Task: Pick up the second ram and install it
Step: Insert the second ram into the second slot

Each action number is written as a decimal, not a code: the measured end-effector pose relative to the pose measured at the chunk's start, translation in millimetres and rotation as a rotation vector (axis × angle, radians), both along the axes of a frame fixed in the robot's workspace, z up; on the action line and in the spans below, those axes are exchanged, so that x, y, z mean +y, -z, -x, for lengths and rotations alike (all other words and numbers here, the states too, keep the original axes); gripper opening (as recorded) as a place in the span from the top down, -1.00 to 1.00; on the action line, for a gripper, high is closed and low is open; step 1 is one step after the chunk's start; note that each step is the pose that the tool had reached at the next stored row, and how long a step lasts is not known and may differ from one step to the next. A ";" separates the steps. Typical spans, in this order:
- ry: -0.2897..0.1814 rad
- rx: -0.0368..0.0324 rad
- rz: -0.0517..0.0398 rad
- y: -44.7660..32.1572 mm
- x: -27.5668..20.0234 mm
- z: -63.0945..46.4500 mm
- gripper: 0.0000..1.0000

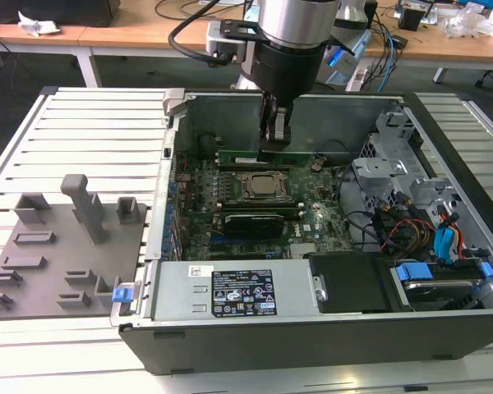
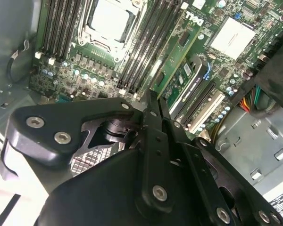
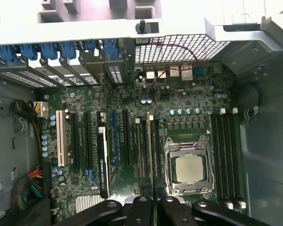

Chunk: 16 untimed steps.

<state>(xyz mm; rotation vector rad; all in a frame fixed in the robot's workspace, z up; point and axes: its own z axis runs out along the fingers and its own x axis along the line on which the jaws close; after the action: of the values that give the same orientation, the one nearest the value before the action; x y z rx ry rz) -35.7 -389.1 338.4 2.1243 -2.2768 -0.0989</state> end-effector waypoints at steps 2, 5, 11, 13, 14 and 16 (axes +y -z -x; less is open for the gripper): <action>0.000 0.0000 0.0000 2.3 0.0 0.0 0.73; 0.000 0.0000 0.0001 6.1 0.0 0.0 0.73; 0.000 0.0000 -0.0001 14.6 0.0 0.0 0.73; 0.000 0.0000 -0.0001 16.8 0.0 0.0 0.73; 0.000 0.0000 0.0000 17.7 0.0 0.0 0.73; 0.000 0.0001 0.0001 21.0 0.0 0.0 0.73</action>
<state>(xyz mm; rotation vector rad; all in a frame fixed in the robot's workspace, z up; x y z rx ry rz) -35.7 -389.2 317.4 2.1243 -2.2768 -0.0989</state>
